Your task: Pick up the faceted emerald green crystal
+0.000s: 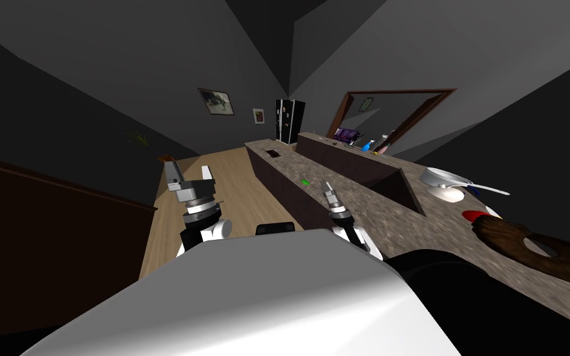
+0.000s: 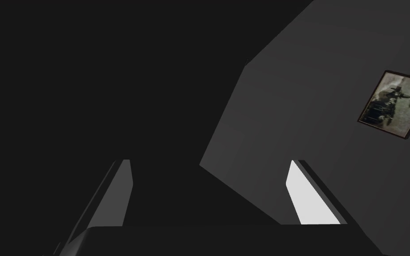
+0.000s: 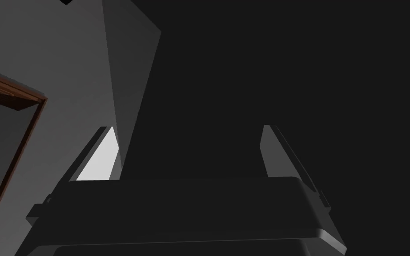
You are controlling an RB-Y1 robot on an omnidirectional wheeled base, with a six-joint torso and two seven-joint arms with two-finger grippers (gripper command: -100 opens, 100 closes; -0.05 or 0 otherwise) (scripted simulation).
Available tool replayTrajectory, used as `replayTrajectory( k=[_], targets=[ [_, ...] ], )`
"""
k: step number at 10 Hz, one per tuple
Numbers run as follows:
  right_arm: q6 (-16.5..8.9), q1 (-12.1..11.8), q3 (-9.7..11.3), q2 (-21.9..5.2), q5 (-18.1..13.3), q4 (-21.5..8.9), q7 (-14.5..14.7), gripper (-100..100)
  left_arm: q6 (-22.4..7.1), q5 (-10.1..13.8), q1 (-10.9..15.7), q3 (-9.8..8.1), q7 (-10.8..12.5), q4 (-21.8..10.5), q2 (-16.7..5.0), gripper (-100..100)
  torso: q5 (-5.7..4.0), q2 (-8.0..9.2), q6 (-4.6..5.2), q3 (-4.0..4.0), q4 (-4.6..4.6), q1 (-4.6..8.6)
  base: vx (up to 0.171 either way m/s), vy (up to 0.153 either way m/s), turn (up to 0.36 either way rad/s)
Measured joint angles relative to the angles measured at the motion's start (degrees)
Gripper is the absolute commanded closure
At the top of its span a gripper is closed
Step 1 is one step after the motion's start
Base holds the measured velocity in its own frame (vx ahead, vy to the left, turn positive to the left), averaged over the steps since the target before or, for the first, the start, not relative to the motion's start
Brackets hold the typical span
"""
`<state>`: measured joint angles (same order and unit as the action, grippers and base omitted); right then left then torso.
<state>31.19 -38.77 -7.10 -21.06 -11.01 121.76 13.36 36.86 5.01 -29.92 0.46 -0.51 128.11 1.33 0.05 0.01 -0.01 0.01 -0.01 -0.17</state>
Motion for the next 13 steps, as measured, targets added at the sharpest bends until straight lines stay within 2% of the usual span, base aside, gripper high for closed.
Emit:
replayTrajectory(
  k=[4,5,6,9,10,11,13],
  targets=[
    [-1.3,-3.6,-0.9,-5.6,-2.1,-3.5,0.7,-100,0.0,0.0,0.0,0.0,0.0,0.0,0.0,0,0.0,-0.01,0.0,-0.01,0.0,-0.02,-0.002,0.056,0.021],
    [-1.2,-4.2,-1.4,-7.5,-2.5,-5.7,0.8,-100,0.0,0.0,0.0,0.0,0.0,0.0,0.0,0,0.0,-0.04,0.0,-0.02,0.01,-0.03,0.006,0.05,0.016],
    [-1.5,-5.3,-1.6,-8.9,-2.8,-5.7,0.8,-100,0.0,0.0,0.0,0.0,0.0,0.0,0.0,0,0.01,-0.04,0.0,-0.02,0.01,-0.01,0.021,0.054,0.052],
    [-2.6,-7.5,-2.0,-14.2,-4.1,-9.5,1.0,-100,0.0,0.0,0.0,0.0,0.0,0.0,0.0,0,0.0,-0.09,-0.01,-0.05,0.02,-0.02,0.012,0.05,0.036],
    [-3.0,-8.8,-2.2,-15.6,-4.4,-9.7,1.1,-100,0.0,0.0,0.0,0.0,0.0,0.0,0.0,0,0.01,-0.06,0.01,-0.03,0.01,0.0,0.004,0.052,0.077],
    [-2.5,-10.6,-2.4,-17.0,-4.9,-11.2,1.4,-100,0.0,0.0,0.0,0.0,0.0,0.0,0.0,0,0.0,-0.03,0.0,-0.02,0.01,-0.01,0.015,0.045,0.025],
    [-2.7,-12.4,-2.5,-20.3,-5.5,-13.5,1.6,-100,0.0,0.0,0.0,0.0,0.0,0.0,0.0,0,0.0,-0.11,-0.01,-0.06,0.02,0.02,0.027,0.042,0.06]
  ],
)
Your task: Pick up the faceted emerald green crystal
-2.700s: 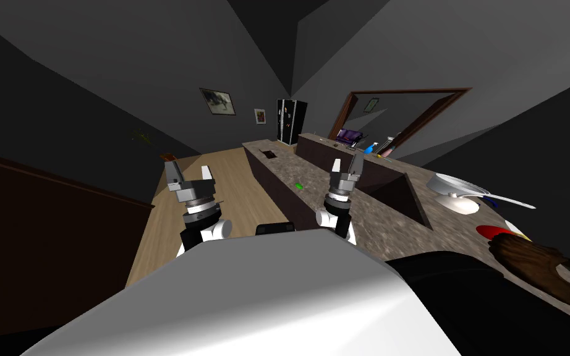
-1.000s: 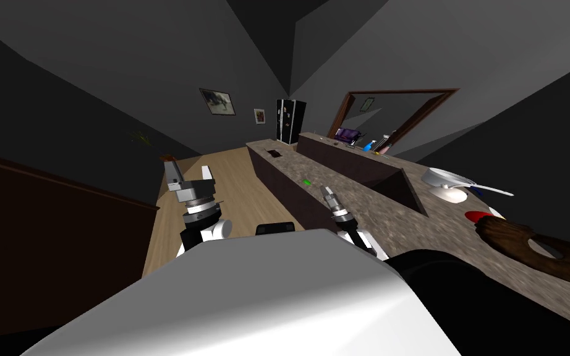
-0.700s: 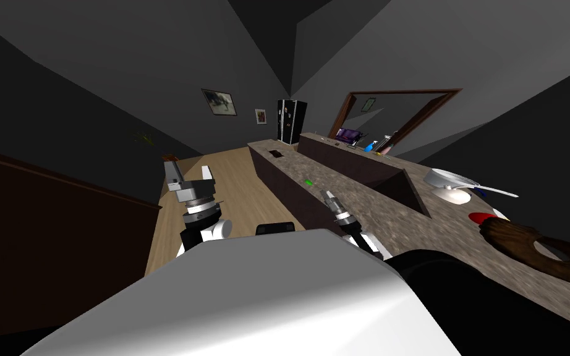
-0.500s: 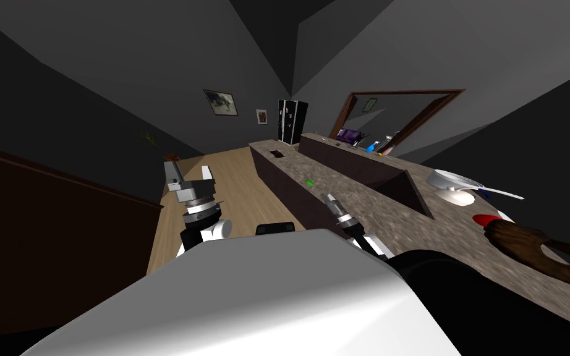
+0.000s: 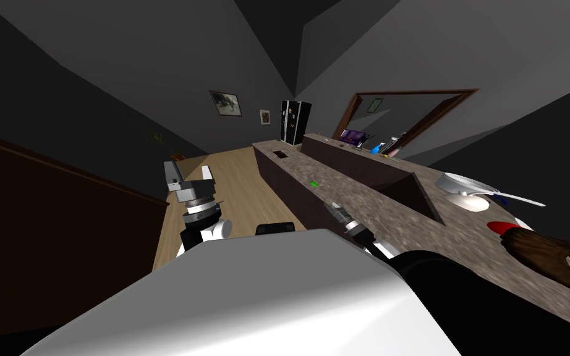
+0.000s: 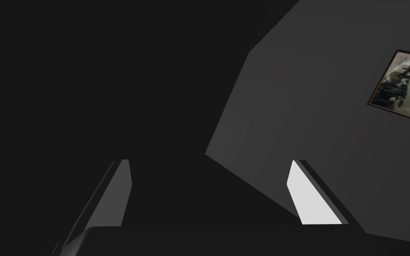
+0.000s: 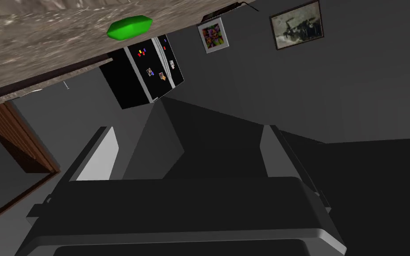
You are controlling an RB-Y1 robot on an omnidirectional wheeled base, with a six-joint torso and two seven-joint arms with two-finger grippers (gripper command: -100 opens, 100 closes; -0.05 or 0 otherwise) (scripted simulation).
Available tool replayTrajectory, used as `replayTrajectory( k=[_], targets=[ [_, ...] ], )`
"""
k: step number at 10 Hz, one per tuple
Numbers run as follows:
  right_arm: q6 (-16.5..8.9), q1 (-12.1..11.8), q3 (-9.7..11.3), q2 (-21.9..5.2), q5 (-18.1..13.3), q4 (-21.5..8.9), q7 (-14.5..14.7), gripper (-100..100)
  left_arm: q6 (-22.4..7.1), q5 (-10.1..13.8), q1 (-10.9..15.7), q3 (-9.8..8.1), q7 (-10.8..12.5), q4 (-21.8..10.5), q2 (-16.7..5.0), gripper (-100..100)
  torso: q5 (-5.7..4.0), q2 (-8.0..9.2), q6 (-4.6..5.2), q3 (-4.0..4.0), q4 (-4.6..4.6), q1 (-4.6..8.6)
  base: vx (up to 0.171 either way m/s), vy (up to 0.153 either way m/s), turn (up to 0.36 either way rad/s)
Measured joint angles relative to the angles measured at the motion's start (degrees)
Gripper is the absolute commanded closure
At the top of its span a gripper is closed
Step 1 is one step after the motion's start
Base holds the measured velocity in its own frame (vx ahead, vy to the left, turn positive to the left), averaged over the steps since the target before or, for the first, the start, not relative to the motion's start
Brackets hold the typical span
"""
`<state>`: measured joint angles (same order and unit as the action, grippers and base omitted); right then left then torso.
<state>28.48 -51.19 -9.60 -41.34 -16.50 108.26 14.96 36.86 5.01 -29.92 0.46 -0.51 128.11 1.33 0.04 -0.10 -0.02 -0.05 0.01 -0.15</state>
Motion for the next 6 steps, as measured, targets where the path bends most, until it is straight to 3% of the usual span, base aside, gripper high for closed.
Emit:
replayTrajectory(
  k=[3,6],
  targets=[
    [-1.3,-3.1,-0.2,-5.1,-0.7,-1.6,-0.1,-100,0.0,0.0,0.0,0.0,0.0,0.0,0.0,0,0.0,-0.01,0.0,-0.01,0.0,0.01,0.026,0.044,0.077],
    [-1.3,-6.3,0.0,-9.9,-1.4,-5.5,0.1,-100,0.0,0.0,0.0,0.0,0.0,0.0,0.0,0,-0.01,-0.04,0.0,-0.02,0.01,0.03,0.033,0.034,0.068]
  ],
)
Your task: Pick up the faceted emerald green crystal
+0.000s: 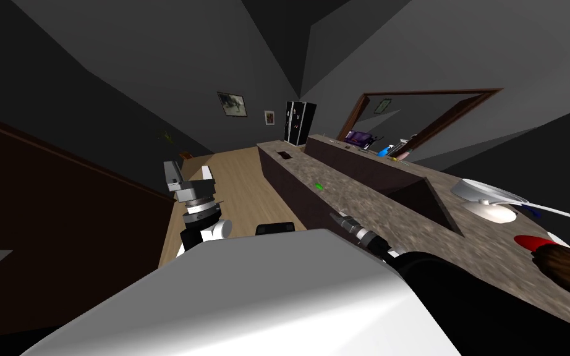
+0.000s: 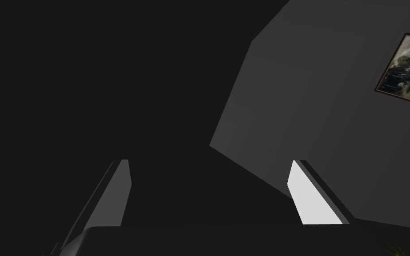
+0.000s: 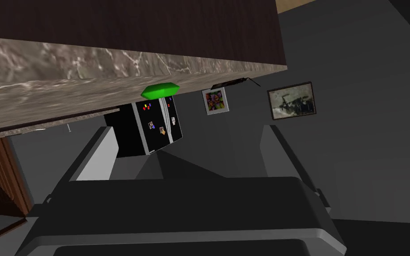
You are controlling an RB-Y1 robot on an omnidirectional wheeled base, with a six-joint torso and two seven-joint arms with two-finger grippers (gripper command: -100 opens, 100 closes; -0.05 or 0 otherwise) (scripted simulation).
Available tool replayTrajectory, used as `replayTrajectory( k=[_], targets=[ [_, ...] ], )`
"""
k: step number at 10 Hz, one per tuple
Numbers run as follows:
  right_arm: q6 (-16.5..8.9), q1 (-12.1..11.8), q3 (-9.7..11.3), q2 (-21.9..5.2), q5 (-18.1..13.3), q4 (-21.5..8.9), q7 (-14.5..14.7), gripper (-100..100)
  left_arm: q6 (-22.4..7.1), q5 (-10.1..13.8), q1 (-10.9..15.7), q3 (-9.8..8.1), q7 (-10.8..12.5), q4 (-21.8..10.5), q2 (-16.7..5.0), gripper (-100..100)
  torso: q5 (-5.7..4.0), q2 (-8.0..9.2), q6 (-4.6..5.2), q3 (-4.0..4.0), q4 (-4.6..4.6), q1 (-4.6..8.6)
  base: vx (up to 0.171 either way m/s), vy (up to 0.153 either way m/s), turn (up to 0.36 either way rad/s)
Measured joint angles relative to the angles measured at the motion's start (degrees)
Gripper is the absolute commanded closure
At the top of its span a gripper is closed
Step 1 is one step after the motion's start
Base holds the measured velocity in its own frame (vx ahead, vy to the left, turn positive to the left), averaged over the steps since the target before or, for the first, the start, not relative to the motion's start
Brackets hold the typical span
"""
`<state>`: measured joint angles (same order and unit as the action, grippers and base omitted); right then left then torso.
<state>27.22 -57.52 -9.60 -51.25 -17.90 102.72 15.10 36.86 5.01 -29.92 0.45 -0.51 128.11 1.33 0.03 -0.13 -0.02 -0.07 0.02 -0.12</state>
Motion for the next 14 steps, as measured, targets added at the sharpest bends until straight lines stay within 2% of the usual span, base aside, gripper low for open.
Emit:
replayTrajectory(
  k=[2,3,6,9,14],
  targets=[
    [-0.7,-0.5,0.1,-3.0,0.0,-0.6,-0.4,-100,0.0,0.0,0.0,0.0,0.0,0.0,0.0,0,-0.02,0.03,0.0,0.01,-0.01,0.08,0.024,0.02,0.074],
    [-1.0,-2.1,-0.1,-4.8,-0.1,-1.2,-0.6,-100,0.0,0.0,0.0,0.0,0.0,0.0,0.0,0,0.0,0.0,-0.02,0.0,0.0,0.04,0.032,0.022,0.052],
    [-1.9,-4.5,0.6,-9.6,-0.4,-3.4,-0.7,-100,0.0,0.0,0.0,0.0,0.0,0.0,0.0,0,-0.02,-0.06,-0.01,-0.04,0.01,0.08,0.049,0.022,0.1],
    [-2.0,-7.9,0.5,-15.4,0.0,-6.3,-1.5,-100,0.0,0.0,0.0,0.0,0.0,0.0,0.0,0,-0.01,-0.1,-0.03,-0.06,0.02,0.05,0.048,0.017,0.105],
    [-2.8,-10.7,2.6,-24.3,0.3,-10.3,-2.4,-100,0.0,0.0,0.0,-0.01,0.0,0.0,0.0,0,-0.02,-0.12,0.01,-0.07,0.02,0.09,0.065,0.015,0.129]
  ],
)
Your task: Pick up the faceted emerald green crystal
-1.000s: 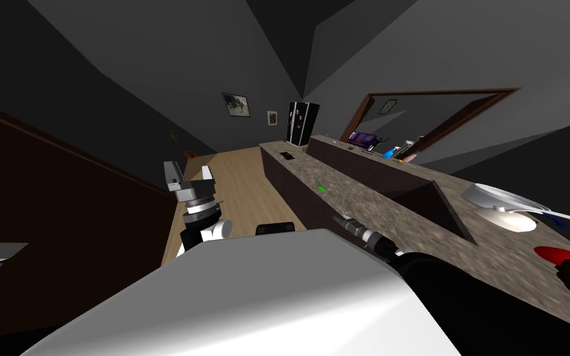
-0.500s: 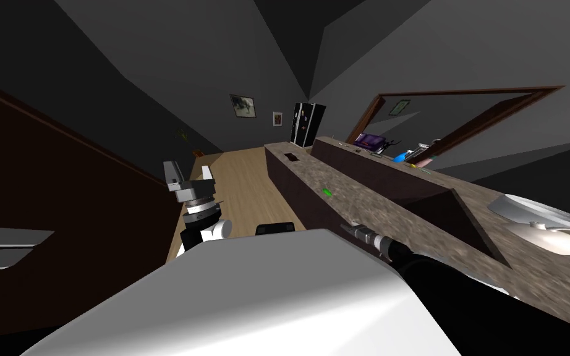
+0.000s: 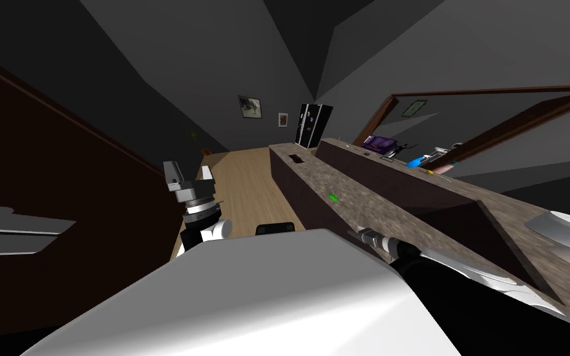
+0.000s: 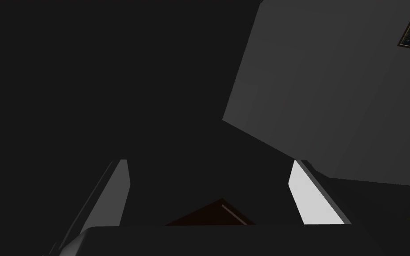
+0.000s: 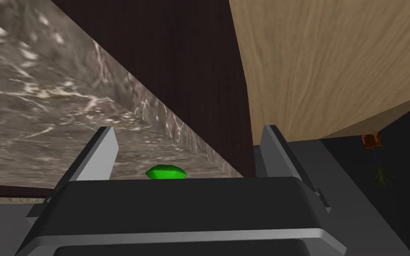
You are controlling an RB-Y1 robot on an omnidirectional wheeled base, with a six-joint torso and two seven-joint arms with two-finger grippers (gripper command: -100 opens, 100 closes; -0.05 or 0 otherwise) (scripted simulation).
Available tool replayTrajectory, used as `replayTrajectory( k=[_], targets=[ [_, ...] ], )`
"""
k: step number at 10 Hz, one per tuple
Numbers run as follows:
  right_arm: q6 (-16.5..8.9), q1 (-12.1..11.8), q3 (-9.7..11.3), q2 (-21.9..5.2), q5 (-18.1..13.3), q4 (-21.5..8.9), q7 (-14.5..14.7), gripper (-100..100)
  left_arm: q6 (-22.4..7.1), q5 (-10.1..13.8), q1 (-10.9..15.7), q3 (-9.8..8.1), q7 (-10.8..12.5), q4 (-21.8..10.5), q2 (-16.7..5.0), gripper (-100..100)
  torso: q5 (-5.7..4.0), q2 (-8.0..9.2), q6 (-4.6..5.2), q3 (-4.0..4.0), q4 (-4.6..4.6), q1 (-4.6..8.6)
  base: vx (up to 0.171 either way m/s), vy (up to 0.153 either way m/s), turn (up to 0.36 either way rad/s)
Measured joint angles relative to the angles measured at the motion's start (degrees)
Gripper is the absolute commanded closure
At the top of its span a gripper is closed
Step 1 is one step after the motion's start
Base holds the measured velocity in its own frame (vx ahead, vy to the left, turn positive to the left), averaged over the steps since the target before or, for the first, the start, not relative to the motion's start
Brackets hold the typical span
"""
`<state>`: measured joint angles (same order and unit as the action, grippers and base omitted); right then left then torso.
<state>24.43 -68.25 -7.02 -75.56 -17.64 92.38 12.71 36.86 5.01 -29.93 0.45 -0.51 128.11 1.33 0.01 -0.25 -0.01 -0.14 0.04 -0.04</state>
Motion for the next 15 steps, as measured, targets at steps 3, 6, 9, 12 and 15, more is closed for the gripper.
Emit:
replayTrajectory(
  k=[3,6,9,12,15],
  targets=[
    [-0.3,-2.8,1.0,-5.1,0.7,-1.9,-0.7,-100,0.0,0.0,0.0,0.0,0.0,0.0,0.0,0,0.0,-0.06,-0.04,-0.03,0.01,-0.02,0.065,0.009,0.114],
    [-0.5,-5.1,1.6,-10.1,1.5,-3.1,-1.6,-100,0.0,0.0,0.0,0.0,0.0,0.0,0.0,0,-0.01,-0.04,-0.01,-0.02,0.01,0.0,0.066,0.001,0.154],
    [-0.4,-7.9,2.6,-14.8,2.6,-4.5,-2.3,-100,0.0,0.0,0.0,0.0,0.0,0.0,0.0,0,0.0,-0.07,-0.03,-0.04,0.02,-0.03,0.07,0.0,0.11],
    [-0.5,-7.9,5.2,-19.0,3.4,-5.9,-3.4,-100,0.0,0.0,0.0,0.0,0.0,0.0,0.0,0,-0.02,-0.04,0.01,-0.02,0.01,0.03,0.069,-0.014,0.148],
    [-0.4,-10.5,6.3,-23.8,5.1,-6.7,-4.7,-100,0.0,0.0,0.0,-0.01,0.0,0.0,0.0,0,-0.02,-0.12,0.03,-0.08,0.03,0.02,0.083,-0.015,0.168]
  ],
)
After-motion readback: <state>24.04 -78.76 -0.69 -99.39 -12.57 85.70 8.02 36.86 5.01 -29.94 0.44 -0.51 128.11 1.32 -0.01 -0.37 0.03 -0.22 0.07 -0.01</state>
